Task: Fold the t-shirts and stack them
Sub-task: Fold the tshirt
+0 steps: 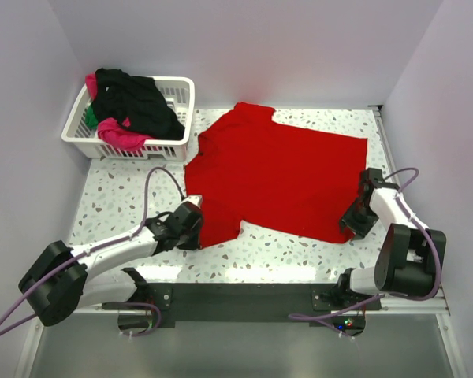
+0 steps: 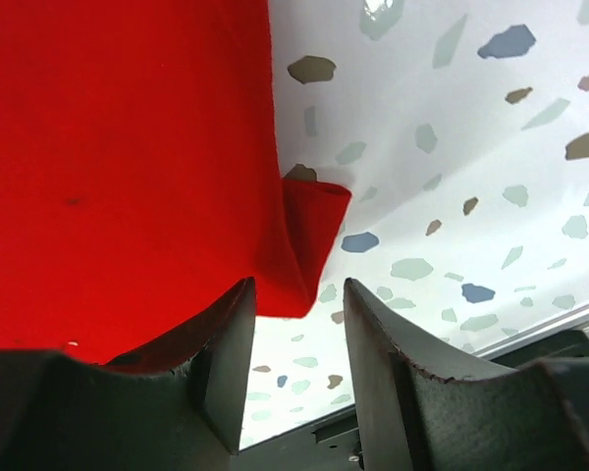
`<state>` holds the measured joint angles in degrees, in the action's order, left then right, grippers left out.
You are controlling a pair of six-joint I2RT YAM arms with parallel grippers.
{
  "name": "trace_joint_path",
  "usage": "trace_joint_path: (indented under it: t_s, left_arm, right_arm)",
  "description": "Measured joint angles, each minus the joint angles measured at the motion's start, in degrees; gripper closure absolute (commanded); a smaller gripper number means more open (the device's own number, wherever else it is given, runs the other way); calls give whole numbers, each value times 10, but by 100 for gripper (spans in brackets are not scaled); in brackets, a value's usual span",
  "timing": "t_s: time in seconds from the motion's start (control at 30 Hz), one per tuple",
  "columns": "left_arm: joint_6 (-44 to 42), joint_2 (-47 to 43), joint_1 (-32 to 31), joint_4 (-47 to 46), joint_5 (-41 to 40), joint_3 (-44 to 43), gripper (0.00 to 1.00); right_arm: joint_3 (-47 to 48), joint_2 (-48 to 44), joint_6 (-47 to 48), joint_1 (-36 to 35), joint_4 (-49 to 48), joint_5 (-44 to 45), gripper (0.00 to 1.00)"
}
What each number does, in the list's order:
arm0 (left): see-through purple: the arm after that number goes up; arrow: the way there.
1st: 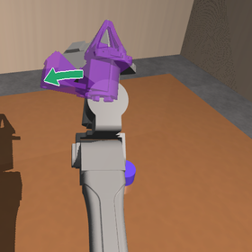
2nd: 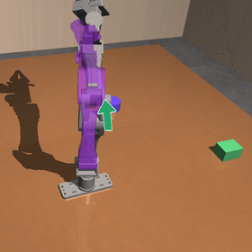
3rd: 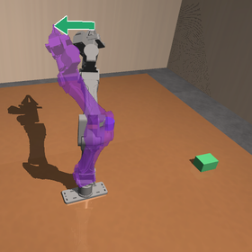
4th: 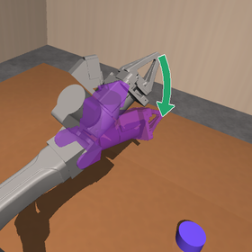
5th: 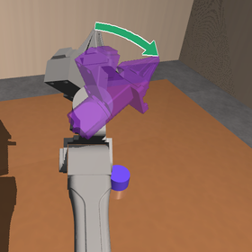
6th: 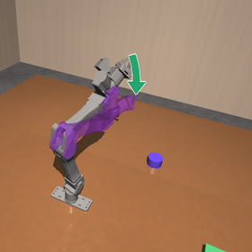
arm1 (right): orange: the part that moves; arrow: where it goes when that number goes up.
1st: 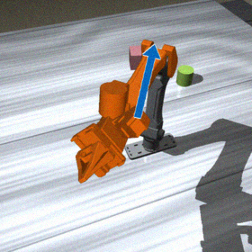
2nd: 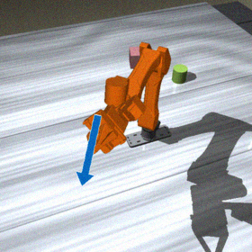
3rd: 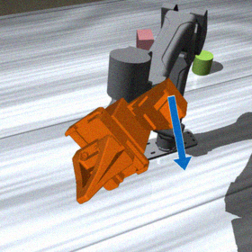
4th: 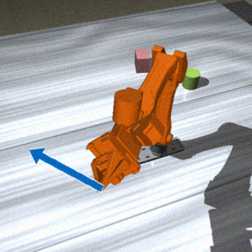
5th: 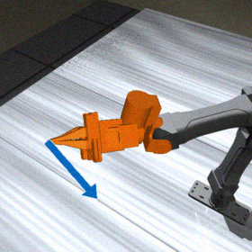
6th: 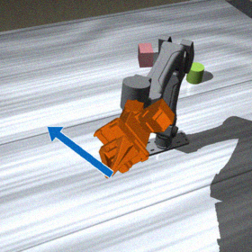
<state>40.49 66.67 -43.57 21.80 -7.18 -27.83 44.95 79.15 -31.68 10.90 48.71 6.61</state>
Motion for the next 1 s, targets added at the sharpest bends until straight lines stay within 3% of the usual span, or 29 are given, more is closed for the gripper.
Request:
trace_joint_path:
  t_s: [0.4, 0.63, 1.0]
  left_arm:
    - [-28, 4, 15, 0, 21, 0, 100]
    - [-33, 5, 16, -1, 24, 0, 100]
    - [-37, 7, 16, -5, 26, 0, 100]
  right_arm:
    - [-9, -38, -38, 0, 18, 38, 54]
    - [-9, -64, -58, 14, 37, 79, 62]
    - [-9, -44, -61, 30, 5, 66, 70]
